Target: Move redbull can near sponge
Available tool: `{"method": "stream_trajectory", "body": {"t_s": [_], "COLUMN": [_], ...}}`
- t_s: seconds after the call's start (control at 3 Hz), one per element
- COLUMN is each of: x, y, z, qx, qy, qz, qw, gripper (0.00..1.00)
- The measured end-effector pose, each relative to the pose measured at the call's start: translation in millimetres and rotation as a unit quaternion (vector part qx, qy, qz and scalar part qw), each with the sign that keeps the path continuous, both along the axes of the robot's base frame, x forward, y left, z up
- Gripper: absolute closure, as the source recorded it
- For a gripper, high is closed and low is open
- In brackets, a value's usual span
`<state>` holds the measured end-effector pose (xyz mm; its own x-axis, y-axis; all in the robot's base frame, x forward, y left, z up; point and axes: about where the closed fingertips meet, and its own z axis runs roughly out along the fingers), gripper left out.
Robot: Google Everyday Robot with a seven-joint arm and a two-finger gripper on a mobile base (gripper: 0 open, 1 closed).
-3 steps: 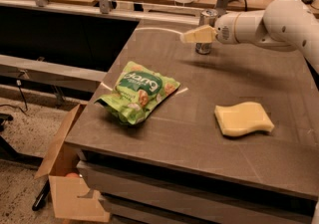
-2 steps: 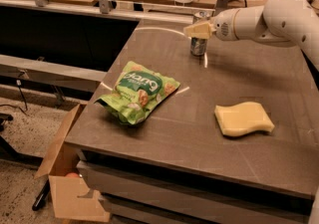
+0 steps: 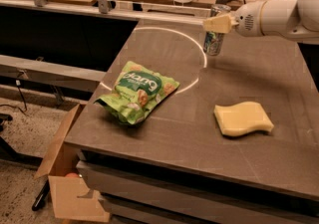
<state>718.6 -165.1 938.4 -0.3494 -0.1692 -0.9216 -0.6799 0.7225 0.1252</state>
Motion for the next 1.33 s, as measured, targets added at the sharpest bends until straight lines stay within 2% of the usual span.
{"method": "stream_trajectory", "body": {"t_s": [0.33, 0.67, 1.0, 1.33], "x": [-71.6, -111.4, -134.6, -156.0], "y": [-23.7, -29.2, -29.1, -22.0], "z": [5.1, -4.2, -13.0, -20.9], "qx": [-0.004, -0.030, -0.036, -0.029], "qy": [0.010, -0.002, -0.019, -0.030], "qz": [0.030, 0.059, 0.074, 0.094], "qw": [0.9995, 0.9978, 0.9964, 0.9947], "gripper": [1.00, 1.00, 1.00, 0.74]}}
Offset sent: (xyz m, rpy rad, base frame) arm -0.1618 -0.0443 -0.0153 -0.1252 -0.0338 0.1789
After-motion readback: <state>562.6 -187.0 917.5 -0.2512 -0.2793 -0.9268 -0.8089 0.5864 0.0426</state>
